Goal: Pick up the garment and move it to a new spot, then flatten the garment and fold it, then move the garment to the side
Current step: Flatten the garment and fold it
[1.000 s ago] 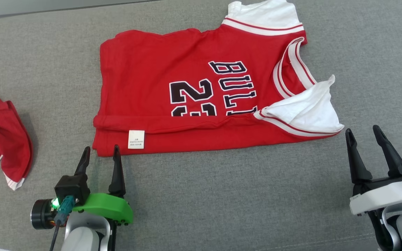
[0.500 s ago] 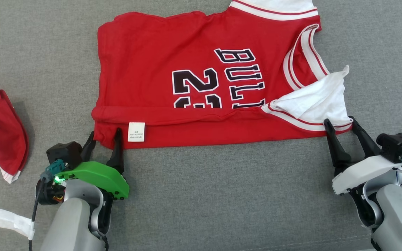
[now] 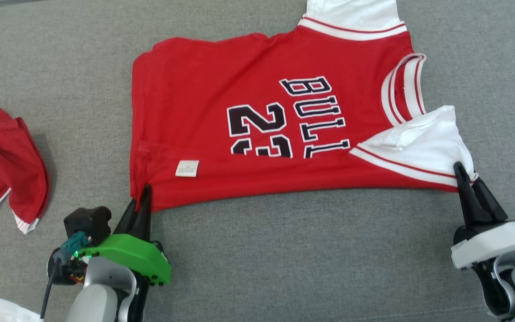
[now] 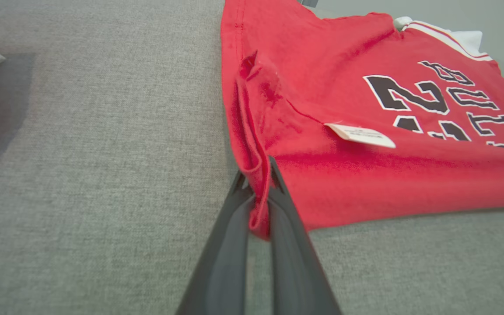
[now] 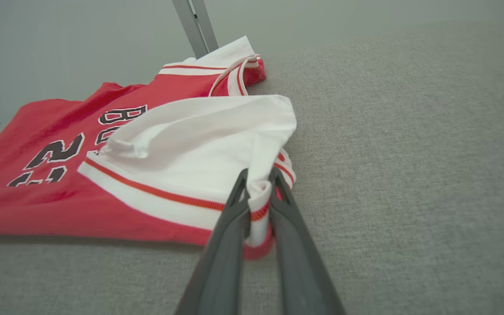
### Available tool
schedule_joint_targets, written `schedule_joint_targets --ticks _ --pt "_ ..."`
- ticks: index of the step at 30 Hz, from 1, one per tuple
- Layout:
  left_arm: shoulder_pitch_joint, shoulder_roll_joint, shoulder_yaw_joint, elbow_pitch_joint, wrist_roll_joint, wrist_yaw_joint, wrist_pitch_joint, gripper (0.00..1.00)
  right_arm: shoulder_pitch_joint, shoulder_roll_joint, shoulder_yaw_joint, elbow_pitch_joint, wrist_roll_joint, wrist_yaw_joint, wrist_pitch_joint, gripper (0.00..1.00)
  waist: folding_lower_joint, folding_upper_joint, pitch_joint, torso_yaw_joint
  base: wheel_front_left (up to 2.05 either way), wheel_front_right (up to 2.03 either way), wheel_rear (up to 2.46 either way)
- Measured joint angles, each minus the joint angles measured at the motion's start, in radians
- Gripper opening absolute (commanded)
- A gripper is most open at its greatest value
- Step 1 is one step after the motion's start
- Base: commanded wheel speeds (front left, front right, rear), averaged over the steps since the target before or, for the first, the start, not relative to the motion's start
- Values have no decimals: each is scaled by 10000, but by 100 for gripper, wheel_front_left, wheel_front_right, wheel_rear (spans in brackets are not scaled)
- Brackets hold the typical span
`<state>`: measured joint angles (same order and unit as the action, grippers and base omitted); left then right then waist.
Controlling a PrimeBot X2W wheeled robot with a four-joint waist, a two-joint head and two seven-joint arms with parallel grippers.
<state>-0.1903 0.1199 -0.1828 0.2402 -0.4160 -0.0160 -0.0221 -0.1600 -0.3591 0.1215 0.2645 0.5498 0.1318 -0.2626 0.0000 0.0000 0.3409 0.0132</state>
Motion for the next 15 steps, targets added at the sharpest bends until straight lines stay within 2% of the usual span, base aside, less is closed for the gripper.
schedule_joint_targets --ticks 8,14,15 --pt "1693 255 17 -1321 -176 491 1166 0 1927 345 -468 -610 -167 2 10 0 0 0 -560 -19 0 0 0" --pt "2541 297 -46 -1655 -502 612 1791 0 2586 700 -520 -575 -272 0 104 0 0 0 -907 -35 0 0 0" --pt "2585 297 -98 -1605 -500 602 1793 28 2589 719 -523 -497 -290 0 115 0 0 0 -951 -27 0 0 0"
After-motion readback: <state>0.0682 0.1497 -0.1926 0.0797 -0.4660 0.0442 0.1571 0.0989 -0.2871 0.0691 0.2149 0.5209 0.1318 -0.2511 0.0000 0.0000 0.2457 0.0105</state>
